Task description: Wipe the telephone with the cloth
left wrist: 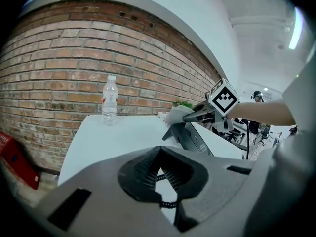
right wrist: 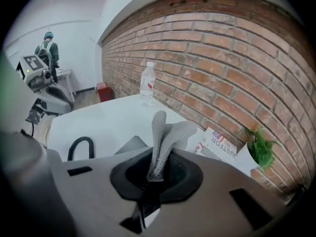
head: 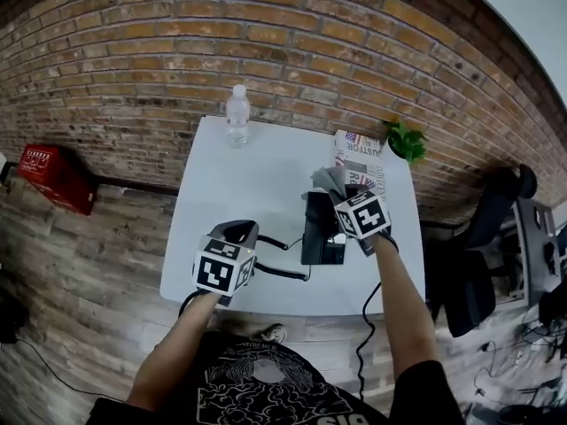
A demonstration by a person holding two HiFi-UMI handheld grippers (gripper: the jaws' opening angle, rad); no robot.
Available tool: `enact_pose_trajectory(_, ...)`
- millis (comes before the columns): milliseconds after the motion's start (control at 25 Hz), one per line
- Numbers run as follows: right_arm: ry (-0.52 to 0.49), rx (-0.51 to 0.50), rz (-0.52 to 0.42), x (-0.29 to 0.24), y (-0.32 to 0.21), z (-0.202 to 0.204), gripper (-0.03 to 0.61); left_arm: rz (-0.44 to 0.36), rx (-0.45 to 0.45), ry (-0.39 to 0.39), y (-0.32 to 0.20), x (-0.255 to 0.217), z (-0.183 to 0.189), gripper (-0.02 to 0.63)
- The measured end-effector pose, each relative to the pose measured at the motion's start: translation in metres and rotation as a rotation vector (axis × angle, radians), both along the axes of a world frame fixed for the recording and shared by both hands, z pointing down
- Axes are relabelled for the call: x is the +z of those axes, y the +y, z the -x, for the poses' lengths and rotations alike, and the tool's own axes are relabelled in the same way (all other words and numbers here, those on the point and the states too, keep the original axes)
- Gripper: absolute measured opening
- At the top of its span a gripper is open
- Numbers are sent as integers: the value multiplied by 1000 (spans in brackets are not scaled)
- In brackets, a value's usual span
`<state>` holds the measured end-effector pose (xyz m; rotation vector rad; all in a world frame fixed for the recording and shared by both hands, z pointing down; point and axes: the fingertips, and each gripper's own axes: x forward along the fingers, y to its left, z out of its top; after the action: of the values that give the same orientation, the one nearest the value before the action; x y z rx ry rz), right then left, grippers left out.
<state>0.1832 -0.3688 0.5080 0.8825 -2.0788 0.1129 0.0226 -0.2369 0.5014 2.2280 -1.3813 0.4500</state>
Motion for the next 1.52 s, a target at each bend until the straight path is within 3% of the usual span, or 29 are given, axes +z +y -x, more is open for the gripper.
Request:
enact_pose_trajectory(280,55,-120,57,10,7,16,11,3,-37,4,2,3,12,6)
enact_pose_trajectory(1000,80,-208,90,10,17,56,11,5,-77,10,17,4,37,6)
enact_pose_trajectory(1520,-41,-226,83,0,35,101,11,4,-122,16,31,3,59,6)
